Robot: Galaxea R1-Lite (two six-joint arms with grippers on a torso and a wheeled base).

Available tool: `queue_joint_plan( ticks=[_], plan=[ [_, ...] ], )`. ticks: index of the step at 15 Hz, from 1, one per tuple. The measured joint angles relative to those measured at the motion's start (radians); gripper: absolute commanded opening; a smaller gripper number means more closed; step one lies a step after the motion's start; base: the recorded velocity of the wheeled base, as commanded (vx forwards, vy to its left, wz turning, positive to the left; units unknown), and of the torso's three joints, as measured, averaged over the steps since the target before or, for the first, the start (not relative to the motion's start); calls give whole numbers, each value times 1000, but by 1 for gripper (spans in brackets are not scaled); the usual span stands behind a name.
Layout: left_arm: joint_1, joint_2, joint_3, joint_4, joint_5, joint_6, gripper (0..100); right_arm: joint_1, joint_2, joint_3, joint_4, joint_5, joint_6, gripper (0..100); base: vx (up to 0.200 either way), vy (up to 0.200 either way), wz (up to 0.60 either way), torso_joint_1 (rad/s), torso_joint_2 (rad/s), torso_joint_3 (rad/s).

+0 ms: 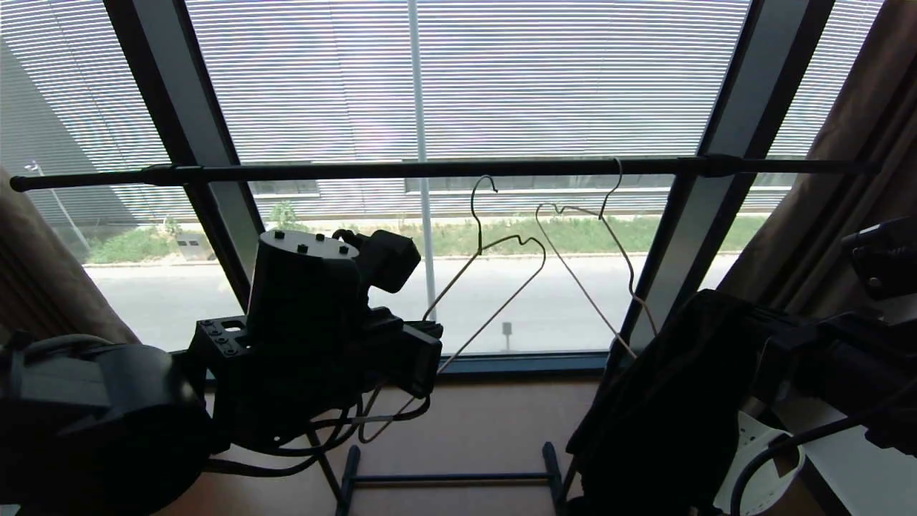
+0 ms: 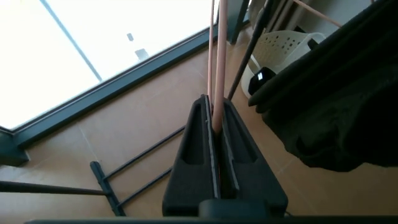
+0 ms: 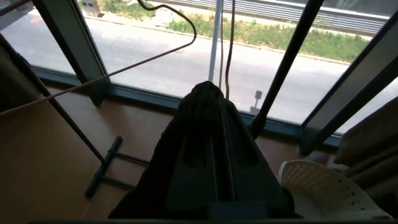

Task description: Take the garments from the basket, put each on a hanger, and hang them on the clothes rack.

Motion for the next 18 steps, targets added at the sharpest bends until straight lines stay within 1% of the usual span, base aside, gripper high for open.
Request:
queue_joint_plan(
  ticks=[1,2,3,4,5,6,7,9,10,11,18],
  plan=[
    [1,-40,86,-65,-32,6,0,22,-6,3,3,-45,-24,0,0,0,0,0,0,0],
    [1,-82,180,-124,-63,19,0,48,-12,1,9,-89,-66,0,0,0,0,0,0,0],
    [3,-128,277,-193,-102,45,0,63,-16,-16,22,-123,-138,0,0,0,0,0,0,0],
    [3,-173,363,-253,-148,70,0,69,-17,-38,49,-157,-186,0,0,0,0,0,0,0],
    [4,-215,436,-311,-199,92,0,72,-17,-57,76,-179,-209,0,0,0,0,0,0,0],
    [7,-255,497,-360,-246,105,0,74,-15,-76,92,-194,-224,0,0,0,0,0,0,0],
    [16,-285,554,-385,-286,109,0,73,-7,-98,125,-218,-247,0,0,0,0,0,0,0],
    [49,-328,639,-440,-399,119,0,53,24,-145,145,-259,-297,0,0,0,0,0,0,0],
    [61,-343,663,-447,-428,131,0,41,43,-163,143,-271,-319,0,0,0,0,0,0,0],
    [68,-354,677,-449,-437,135,0,33,61,-180,142,-277,-330,0,0,0,0,0,0,0],
    [60,-375,696,-450,-445,136,0,22,153,-233,137,-286,-336,0,0,0,0,0,0,0]
  ],
)
